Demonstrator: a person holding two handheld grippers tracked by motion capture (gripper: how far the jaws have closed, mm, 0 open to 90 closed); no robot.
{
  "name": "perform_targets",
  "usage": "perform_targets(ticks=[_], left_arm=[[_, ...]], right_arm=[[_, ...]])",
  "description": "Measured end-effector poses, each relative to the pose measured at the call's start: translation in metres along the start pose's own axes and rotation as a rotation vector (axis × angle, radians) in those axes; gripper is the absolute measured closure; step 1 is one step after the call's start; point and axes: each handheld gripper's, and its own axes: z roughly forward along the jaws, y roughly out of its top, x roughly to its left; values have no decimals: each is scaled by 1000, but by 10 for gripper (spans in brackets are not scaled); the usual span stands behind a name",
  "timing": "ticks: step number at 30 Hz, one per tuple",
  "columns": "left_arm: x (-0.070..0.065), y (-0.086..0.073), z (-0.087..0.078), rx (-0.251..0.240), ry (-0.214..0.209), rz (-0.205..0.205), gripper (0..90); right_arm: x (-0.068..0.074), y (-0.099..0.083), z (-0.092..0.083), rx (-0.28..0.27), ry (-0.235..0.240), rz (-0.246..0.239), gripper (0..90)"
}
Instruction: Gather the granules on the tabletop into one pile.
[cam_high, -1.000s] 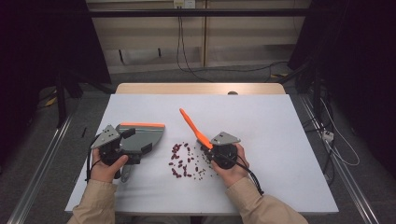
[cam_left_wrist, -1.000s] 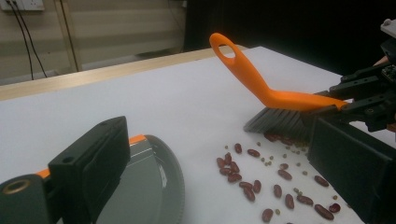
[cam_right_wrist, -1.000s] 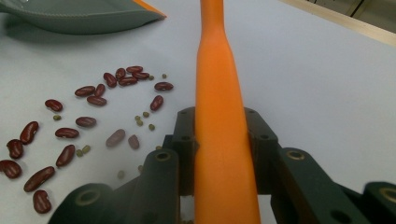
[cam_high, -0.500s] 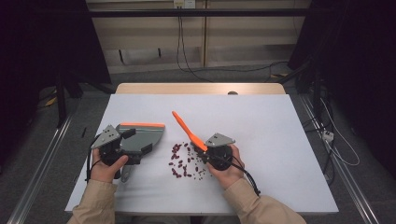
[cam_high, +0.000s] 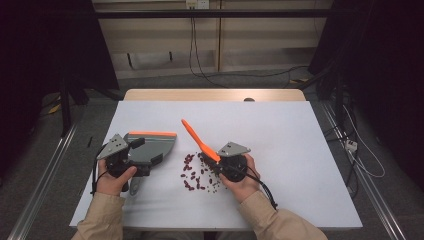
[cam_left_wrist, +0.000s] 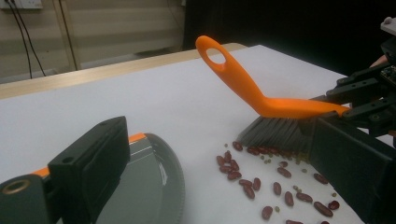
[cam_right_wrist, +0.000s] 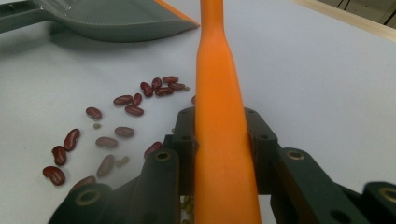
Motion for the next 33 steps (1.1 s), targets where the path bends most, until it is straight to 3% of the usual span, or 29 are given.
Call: perform_targets(ticks=[2,4,9,14,21,27,31,33], left_arm=[[0,0,-1,-3,2,-4,59],[0,0,-1,-5,1,-4,59],[1,-1,-1,1,5,-6,59],[2,-1,-2,-4,7,-7,59],[3,-1,-4,1,16,-4,59],[4,-2,-7,-1,20,-8,59],[6,-3,-13,-4,25,-5,58],[7,-4,-15,-6,31,-7,58]], right_arm=[[-4,1,0,-5,-16,-16,711],[-13,2,-2,-25,10,43,712],[-27,9,-14,-88,21,94,712],[-27,15,-22,-137,64,137,712],[-3,18,-18,-154,212,183,711],[27,14,-5,-112,327,193,711],[41,12,4,-86,356,189,711],[47,11,8,-79,381,210,711]])
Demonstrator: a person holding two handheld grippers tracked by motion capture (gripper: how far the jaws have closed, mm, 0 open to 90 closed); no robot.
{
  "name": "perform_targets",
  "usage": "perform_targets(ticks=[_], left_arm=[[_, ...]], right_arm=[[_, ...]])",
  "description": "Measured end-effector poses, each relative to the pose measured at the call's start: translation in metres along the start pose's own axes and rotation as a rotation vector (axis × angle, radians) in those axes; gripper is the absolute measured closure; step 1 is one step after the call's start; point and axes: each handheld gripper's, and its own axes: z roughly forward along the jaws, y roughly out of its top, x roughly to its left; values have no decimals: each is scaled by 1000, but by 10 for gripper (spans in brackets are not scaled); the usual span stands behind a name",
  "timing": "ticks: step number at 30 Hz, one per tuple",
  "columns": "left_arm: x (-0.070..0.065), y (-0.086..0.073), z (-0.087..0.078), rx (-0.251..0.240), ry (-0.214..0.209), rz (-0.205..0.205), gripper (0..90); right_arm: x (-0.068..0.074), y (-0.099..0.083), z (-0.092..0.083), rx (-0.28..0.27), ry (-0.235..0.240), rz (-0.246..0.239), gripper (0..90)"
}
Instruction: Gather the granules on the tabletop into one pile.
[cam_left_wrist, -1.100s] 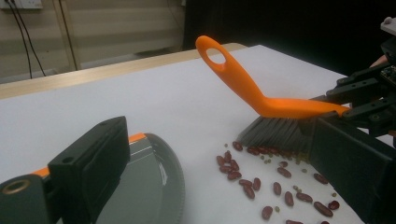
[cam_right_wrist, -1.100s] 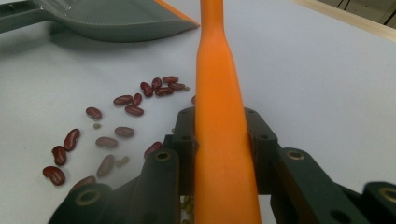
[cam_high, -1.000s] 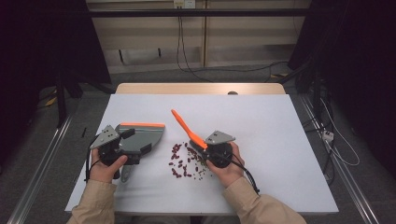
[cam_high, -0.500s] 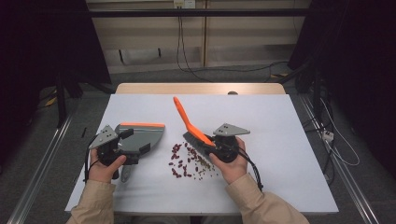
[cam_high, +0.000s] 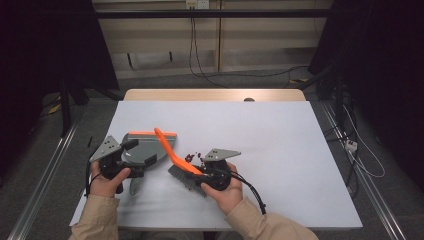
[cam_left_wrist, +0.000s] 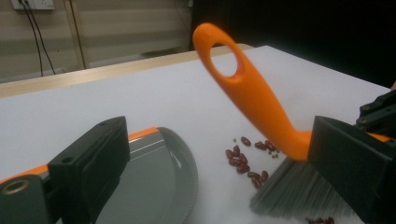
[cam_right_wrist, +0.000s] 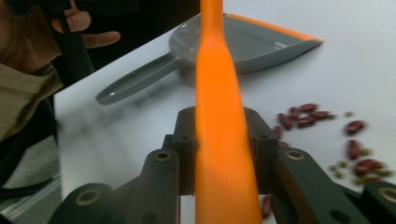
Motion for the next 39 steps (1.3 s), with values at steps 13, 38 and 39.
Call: perform_targets(ticks=[13,38,39], left_arm=[[1,-1,-2,3,1,2,57],[-1,-1,0,6,-3,6,57],[-1,-1,0,7,-3,7,57]], right_arm=[[-8,-9,15,42,-22,41,710],[-44,-11,-14,27,-95,115,710],[-44,-11,-15,27,-96,121,710]])
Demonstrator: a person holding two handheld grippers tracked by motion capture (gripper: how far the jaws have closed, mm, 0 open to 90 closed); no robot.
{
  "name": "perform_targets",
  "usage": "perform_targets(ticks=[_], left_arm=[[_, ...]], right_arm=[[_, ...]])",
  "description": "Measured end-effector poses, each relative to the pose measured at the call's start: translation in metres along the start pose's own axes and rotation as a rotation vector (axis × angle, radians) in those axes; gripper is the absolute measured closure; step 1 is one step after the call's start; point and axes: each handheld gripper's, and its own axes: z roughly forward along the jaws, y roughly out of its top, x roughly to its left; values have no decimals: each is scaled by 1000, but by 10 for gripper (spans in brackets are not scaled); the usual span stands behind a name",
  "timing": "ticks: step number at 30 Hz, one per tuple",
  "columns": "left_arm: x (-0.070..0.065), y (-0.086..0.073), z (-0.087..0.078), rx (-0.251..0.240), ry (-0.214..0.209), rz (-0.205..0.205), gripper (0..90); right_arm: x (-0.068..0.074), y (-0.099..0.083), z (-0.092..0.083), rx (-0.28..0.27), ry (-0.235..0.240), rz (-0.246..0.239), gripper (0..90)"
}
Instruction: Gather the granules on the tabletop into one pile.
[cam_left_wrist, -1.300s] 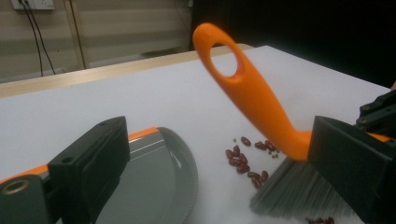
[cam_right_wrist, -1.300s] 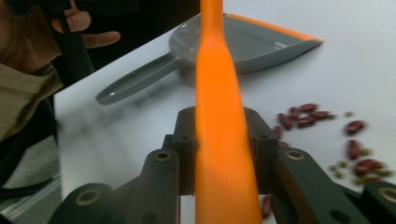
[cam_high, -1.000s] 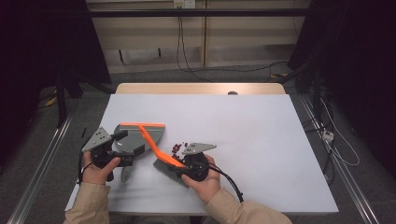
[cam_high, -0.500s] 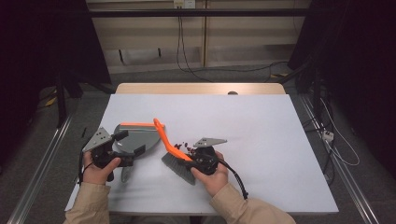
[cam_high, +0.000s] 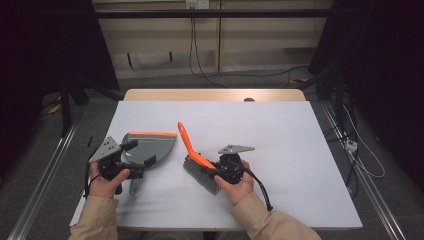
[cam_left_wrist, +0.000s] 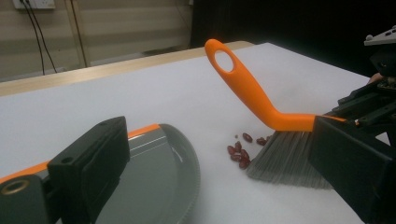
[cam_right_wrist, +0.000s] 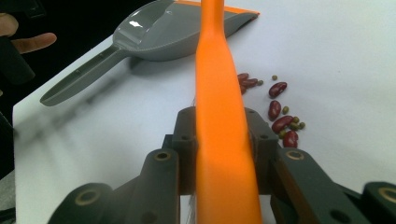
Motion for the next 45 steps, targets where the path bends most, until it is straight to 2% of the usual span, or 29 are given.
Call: perform_targets(ticks=[18,23,26,28,33,35,41,45], left_arm=[[-1,0,1,3,0,2,57],[0,0,1,5,-2,9,57],[0,0,1,5,-2,4,57],[0,0,1,5,-1,2,57],[1,-1,1,4,2,-4,57],[1,-1,1,3,3,-6,57],[3,-1,1,6,5,-8,57],[4,-2,1,4,4,-16,57]], right_arm=[[-15,1,-11,0,0,17,710],[-18,3,-12,-12,38,45,712],[-20,6,-15,-37,66,75,712],[-21,12,-19,-56,79,78,712],[-29,31,-24,-93,60,23,712],[-37,37,-22,-94,30,-10,712],[-61,50,-2,-59,-6,-156,711],[-70,56,13,-54,3,-227,711]])
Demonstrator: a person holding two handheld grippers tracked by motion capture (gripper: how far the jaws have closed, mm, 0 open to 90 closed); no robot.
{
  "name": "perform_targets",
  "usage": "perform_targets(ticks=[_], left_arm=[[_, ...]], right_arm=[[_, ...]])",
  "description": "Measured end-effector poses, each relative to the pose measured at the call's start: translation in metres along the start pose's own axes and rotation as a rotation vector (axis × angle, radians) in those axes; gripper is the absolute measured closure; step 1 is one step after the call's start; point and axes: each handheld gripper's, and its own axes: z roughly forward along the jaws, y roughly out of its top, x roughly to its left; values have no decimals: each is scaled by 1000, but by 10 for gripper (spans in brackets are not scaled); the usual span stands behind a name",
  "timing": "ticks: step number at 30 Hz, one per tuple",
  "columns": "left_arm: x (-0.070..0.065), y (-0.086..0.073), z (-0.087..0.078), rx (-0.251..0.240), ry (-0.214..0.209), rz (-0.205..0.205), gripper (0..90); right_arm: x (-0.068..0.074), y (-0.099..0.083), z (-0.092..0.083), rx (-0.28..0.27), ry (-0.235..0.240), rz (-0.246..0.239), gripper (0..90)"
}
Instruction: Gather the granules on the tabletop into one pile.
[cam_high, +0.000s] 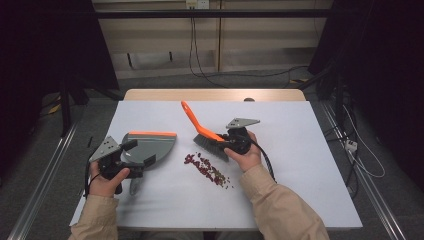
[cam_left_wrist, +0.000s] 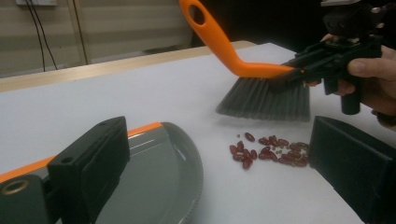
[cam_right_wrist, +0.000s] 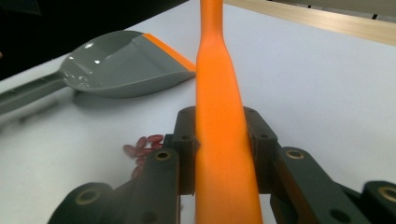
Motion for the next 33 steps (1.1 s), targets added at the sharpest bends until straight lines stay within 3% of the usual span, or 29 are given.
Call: perform_targets(ticks=[3,5,7,9,10,14,28,33], left_arm=[[2,0,0,-1,3,-8,57],[3,-1,-1,-2,5,-10,57],[3,-1,-1,-1,5,-11,57],[3,-1,-1,-1,3,-12,57],[3,-1,-1,0,3,-12,57],[4,-1,-2,-1,9,-16,57],[9,-3,-4,-3,25,-26,57],[11,-3,-5,-1,34,-26,57]], right_arm=[[-1,5,11,4,6,-72,712],[-1,7,17,1,18,-89,711],[-2,9,23,1,25,-147,711],[-3,9,29,-10,61,-186,711],[-4,9,31,-14,66,-230,711],[-2,6,38,-13,94,-289,711],[16,2,35,47,234,-421,705],[20,1,32,59,278,-431,703]])
